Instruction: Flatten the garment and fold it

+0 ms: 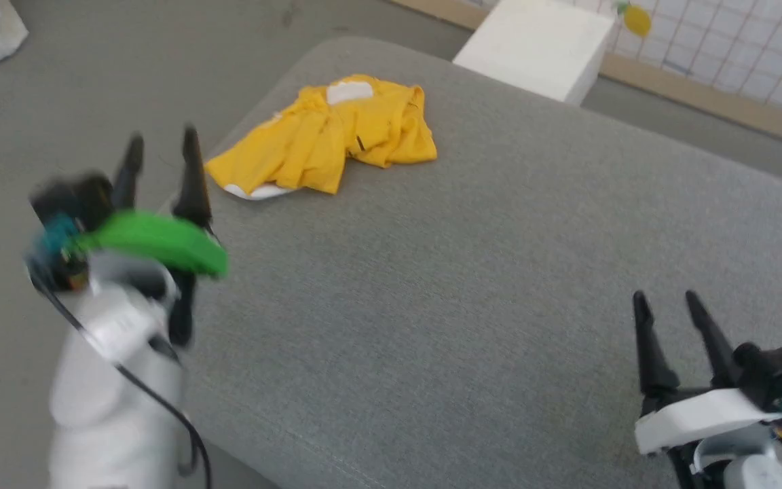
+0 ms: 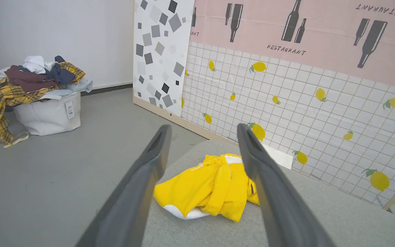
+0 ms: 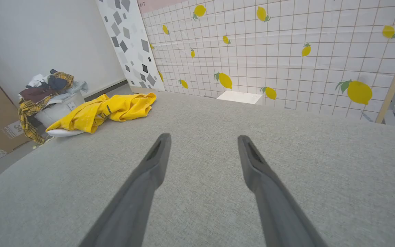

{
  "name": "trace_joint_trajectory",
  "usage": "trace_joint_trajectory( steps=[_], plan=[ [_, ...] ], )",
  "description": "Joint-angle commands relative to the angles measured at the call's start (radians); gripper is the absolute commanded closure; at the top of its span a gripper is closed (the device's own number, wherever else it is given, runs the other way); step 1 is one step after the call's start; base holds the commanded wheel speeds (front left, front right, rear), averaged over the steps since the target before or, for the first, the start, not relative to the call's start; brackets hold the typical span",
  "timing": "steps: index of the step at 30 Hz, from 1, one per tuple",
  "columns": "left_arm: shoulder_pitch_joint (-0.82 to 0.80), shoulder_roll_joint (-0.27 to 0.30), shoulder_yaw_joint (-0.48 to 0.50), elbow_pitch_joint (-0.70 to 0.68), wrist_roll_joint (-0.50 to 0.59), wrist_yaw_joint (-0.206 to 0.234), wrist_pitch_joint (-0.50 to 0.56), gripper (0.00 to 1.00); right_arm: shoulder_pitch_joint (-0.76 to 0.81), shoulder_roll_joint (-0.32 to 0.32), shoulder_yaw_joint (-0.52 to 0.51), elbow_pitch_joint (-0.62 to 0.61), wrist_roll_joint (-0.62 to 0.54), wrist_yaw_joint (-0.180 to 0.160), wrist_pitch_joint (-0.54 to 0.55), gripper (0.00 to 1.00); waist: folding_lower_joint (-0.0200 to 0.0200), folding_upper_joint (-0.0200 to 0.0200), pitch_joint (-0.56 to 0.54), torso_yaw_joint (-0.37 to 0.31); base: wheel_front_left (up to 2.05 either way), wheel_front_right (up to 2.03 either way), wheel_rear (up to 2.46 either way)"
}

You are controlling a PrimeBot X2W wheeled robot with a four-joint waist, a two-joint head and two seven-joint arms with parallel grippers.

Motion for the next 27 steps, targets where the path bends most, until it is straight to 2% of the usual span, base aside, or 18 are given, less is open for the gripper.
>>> trace_joint_trajectory(
  steps=[1, 8, 14, 19, 22, 27],
  plan=[
    [-0.068, 0.018, 0.014, 0.029, -0.034, -0.014, 0.033, 0.0, -0.017, -0.001, -0.013, -0.026, -0.017, 0.005, 0.014, 0.0, -0.0001, 0.0, 0.105, -0.077, 0.0, 0.0, 0.0],
    [-0.364, 0.114, 0.09, 0.219, -0.188, -0.036, 0.282, 0.0, -0.042, -0.001, -0.091, -0.193, -0.095, 0.005, 0.099, 0.0, -0.0001, 0.0, 0.278, -0.202, 0.0, 0.0, 0.0],
    [-0.486, 0.179, 0.129, 0.346, -0.276, -0.018, 0.523, 0.0, -0.031, -0.001, -0.179, -0.328, -0.126, 0.005, 0.151, 0.0, -0.0001, 0.0, 0.402, -0.286, 0.0, 0.0, 0.0],
    [-0.538, 0.2, 0.134, 0.407, -0.301, 0.022, 0.645, 0.0, 0.003, -0.001, -0.244, -0.412, -0.131, 0.005, 0.178, 0.0, -0.0001, 0.0, 0.47, -0.299, 0.0, 0.0, 0.0],
    [-0.554, 0.19, 0.132, 0.429, -0.32, 0.049, 0.725, 0.0, 0.018, -0.001, -0.272, -0.451, -0.129, 0.005, 0.19, 0.0, -0.0001, 0.0, 0.496, -0.292, 0.0, 0.0, 0.0],
    [-0.559, 0.182, 0.117, 0.453, -0.329, 0.07, 0.808, 0.0, 0.026, -0.001, -0.284, -0.49, -0.129, 0.005, 0.204, 0.0, -0.0001, 0.0, 0.519, -0.283, 0.0, 0.0, 0.0]
  ],
)
